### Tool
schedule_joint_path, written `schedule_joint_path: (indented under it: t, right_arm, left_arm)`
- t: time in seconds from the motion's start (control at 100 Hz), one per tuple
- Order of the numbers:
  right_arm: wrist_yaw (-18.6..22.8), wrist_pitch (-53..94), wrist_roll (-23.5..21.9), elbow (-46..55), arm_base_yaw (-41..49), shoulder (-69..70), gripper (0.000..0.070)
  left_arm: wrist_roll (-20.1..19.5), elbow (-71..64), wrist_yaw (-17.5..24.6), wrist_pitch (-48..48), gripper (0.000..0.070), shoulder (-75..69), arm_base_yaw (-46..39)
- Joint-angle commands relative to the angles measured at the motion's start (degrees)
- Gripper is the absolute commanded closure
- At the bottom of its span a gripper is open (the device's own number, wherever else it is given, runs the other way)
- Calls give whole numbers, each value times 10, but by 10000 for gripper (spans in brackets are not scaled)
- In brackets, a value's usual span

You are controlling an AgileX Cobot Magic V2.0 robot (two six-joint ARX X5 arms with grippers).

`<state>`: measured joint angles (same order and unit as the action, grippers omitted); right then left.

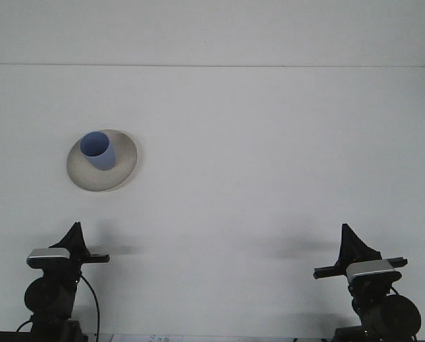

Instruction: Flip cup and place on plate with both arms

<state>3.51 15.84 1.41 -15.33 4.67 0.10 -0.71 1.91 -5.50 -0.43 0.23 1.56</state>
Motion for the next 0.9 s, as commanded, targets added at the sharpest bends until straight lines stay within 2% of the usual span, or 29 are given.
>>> schedule_joint_path:
  t: [0.0,0.29,0.45,0.61,0.89]
  right_arm:
    - [33,-40,8,37,-41,0,694]
    - [40,-125,-2,146,-76,0,694]
    - [30,-109,-2,146,-76,0,694]
    - [6,-101,-33,146,-76,0,694]
    - [10,-100,-41,146,-76,0,694]
  left_arm:
    - [1,-11,0,7,684,-1,0]
    - [1,-11,0,7,684,0,0]
    - [1,-11,0,7,684,0,0]
    - [1,-11,0,7,684,0,0]
    - [1,-11,0,7,684,0,0]
